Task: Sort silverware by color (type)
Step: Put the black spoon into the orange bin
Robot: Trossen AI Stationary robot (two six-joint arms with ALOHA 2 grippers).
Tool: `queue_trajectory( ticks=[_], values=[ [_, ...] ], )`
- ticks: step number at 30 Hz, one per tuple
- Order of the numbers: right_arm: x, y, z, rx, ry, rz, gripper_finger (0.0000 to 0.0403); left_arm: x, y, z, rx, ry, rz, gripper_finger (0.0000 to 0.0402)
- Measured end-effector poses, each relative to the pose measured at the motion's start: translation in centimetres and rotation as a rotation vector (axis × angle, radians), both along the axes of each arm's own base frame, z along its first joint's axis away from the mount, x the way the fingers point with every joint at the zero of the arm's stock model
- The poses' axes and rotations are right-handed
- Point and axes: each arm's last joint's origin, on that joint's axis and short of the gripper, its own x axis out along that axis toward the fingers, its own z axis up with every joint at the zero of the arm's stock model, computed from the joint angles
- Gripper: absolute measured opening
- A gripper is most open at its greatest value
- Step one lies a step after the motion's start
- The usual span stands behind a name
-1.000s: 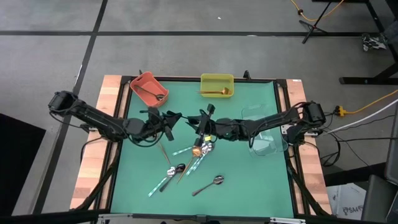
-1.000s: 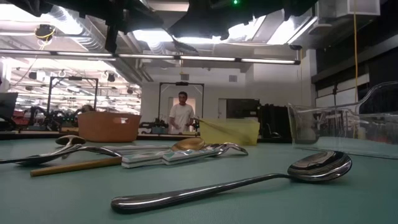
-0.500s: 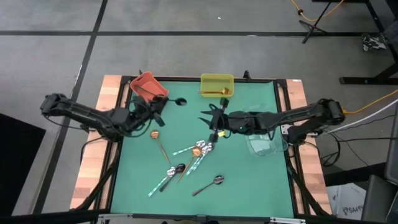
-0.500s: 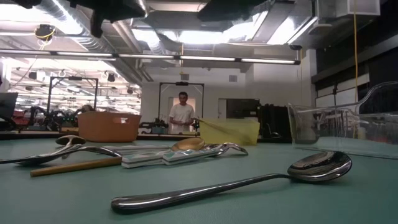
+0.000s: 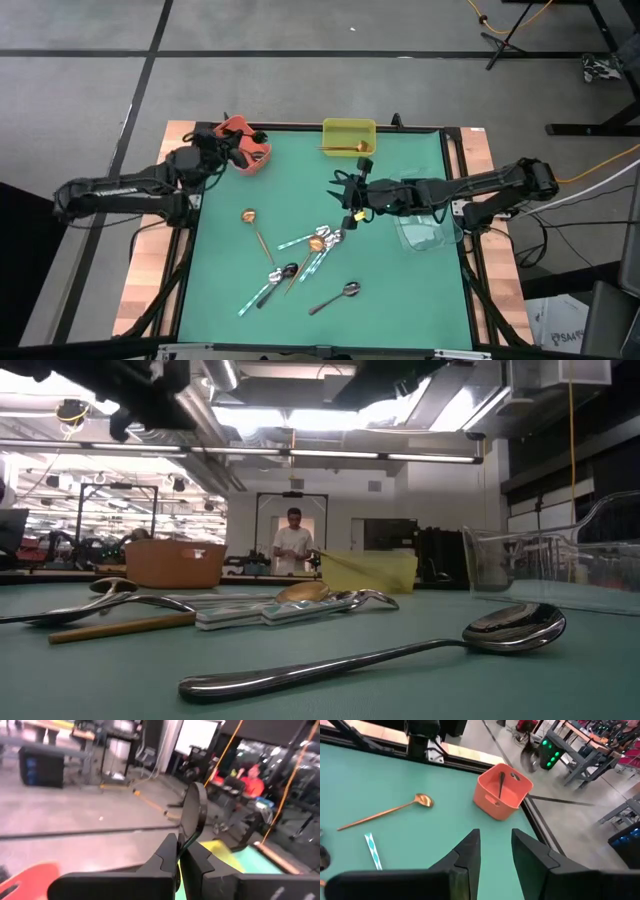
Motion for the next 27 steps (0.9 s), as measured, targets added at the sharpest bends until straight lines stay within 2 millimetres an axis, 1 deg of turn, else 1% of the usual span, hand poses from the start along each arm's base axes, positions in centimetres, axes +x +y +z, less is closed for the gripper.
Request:
queue_trajectory(
  ticks=[7,15,23,27],
  values=[
    [0.0,0.0,0.0,0.0,0.0,0.0,0.0104,-0.9,2.5,-1.3,-0.096,0.078,0.061,0.0],
    [0.0,0.0,0.0,0.0,0.002,0.0,0.0104,-1.2,5.1,-2.3,-0.179,0.099,0.109,0.0],
    [0.0,0.0,0.0,0.001,0.001,0.0,0.0104,-1.1,7.9,-4.5,-0.3,0.178,0.143,0.0],
    [0.0,0.0,0.0,0.001,0.002,0.0,0.0104,-1.1,9.0,-5.5,-0.368,0.193,0.153,0.0]
  ],
)
